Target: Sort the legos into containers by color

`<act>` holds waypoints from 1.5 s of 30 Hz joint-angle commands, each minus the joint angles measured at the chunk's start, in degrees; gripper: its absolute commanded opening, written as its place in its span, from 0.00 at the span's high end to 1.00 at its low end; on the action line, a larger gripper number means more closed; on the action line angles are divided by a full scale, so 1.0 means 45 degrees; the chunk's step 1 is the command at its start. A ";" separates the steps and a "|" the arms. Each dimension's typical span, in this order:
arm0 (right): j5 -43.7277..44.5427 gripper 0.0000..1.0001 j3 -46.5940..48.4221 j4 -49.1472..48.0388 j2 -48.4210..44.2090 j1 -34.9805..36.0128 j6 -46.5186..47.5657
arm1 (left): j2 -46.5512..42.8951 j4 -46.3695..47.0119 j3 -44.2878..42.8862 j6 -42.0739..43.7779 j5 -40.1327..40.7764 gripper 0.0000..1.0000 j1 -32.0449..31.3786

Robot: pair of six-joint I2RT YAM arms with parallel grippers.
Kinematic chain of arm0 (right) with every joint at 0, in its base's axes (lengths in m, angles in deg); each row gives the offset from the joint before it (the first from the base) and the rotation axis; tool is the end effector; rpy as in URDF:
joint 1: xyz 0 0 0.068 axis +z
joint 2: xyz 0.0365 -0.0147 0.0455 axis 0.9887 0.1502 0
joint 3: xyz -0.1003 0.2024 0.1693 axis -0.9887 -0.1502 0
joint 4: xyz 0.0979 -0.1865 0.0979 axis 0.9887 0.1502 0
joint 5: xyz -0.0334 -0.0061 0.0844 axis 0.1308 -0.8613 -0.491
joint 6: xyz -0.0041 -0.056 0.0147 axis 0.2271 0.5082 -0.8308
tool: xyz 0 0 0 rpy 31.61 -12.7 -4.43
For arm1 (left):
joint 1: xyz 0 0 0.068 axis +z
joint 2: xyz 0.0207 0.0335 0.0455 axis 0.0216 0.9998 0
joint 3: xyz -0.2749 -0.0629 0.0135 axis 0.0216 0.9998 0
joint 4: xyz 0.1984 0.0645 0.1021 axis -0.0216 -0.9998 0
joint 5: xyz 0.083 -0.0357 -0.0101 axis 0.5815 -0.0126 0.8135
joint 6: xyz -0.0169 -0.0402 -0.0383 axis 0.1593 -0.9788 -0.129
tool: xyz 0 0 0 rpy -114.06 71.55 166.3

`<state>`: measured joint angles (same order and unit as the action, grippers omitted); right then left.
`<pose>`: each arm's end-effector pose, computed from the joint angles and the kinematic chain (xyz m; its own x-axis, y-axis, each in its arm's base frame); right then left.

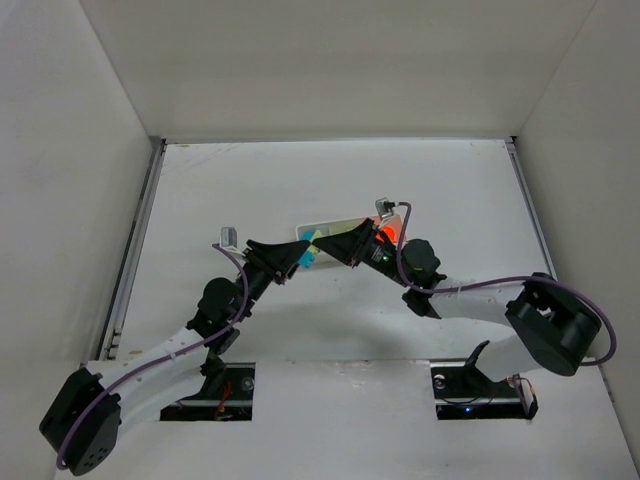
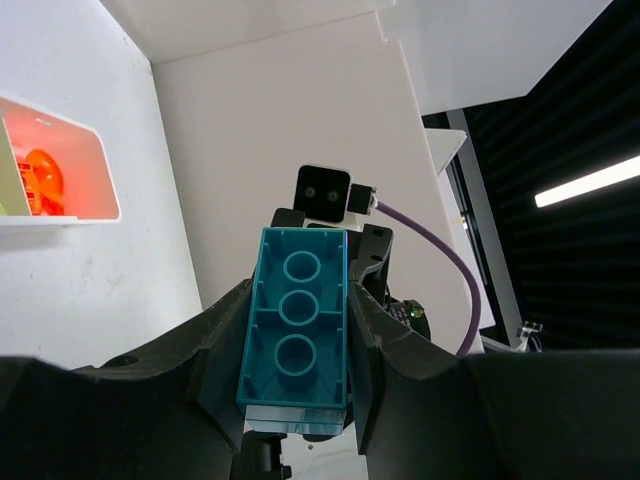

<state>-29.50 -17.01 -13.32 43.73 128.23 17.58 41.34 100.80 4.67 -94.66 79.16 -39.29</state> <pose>0.1823 0.2073 0.2850 -0.7284 0.5452 -0.4150 -0.4689 0.0449 0.8821 0.1096 -0.0918 0.2716 -0.5505 -0.8091 -0.2059 0.3870 -0.0288 -0.9216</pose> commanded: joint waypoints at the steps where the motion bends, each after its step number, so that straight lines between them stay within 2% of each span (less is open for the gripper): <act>1: 0.0124 0.59 0.0479 -0.0673 0.0035 0.0140 0.0060 | -0.0126 0.0784 0.0025 0.0019 -0.0029 0.87 -0.0064; 3: 0.0164 0.62 0.0382 -0.0673 0.0016 0.0140 0.0040 | -0.0126 0.0647 -0.0014 0.0156 -0.0068 0.82 -0.0123; 7: 0.0457 0.64 0.0050 -0.0342 -0.0257 0.0043 0.0040 | -0.0438 -0.0131 -0.0131 0.0799 -0.0069 0.60 -0.0123; 14: 0.0418 0.64 0.0128 0.0460 -0.0453 -0.0153 0.0099 | -0.0615 -0.0935 -0.0327 0.1659 0.0204 0.49 -0.0415; 27: 0.0165 0.64 0.0011 0.0382 -0.0082 -0.0796 -0.1306 | -0.1005 -0.0838 -0.0151 0.2402 0.1083 0.50 -0.0826; 34: -0.0031 0.64 -0.0068 0.0226 0.0035 -0.0954 -0.1679 | -0.0908 -0.0760 -0.0190 0.2578 0.1259 0.63 -0.0845; 41: -0.0109 0.64 0.0147 0.0226 0.0386 -0.0837 -0.1580 | -0.0654 -0.0565 -0.0268 0.2637 0.1260 0.63 -0.0826; 43: -0.0070 0.64 0.0108 0.0051 0.0523 -0.0797 -0.1659 | -0.0615 -0.0370 -0.0229 0.2637 0.1298 0.66 -0.0768; 45: -0.0109 0.64 0.0050 -0.0106 0.0640 -0.0797 -0.1776 | -0.0615 -0.0194 -0.0151 0.2578 0.1474 0.75 -0.0690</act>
<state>-29.39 -17.03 -10.59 45.46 124.45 9.52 38.77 94.53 4.67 -84.54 85.15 -42.73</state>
